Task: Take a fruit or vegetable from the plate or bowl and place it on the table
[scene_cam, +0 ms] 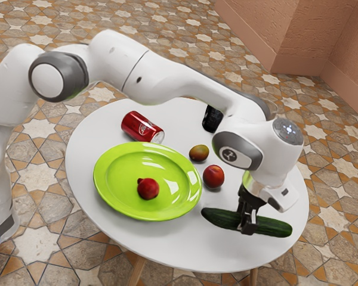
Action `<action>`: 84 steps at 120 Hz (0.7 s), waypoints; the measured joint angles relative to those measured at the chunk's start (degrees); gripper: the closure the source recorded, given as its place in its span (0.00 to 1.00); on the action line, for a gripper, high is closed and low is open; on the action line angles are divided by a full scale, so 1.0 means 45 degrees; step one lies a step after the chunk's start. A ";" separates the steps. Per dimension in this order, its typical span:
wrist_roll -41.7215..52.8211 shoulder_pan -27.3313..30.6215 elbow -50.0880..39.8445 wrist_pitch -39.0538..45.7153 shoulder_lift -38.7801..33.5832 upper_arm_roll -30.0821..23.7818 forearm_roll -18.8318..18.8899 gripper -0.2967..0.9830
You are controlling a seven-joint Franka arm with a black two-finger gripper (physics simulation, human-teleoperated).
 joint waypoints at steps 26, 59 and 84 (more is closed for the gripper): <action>0.0129 0.0049 0.0320 -0.0216 -0.1088 0.0284 -0.0116 0.33; 0.0803 -0.3365 0.3308 -0.5761 -0.6467 0.7754 -0.0670 0.26; 0.2149 0.2884 0.3062 -0.6366 -0.5633 1.1110 -0.2547 0.25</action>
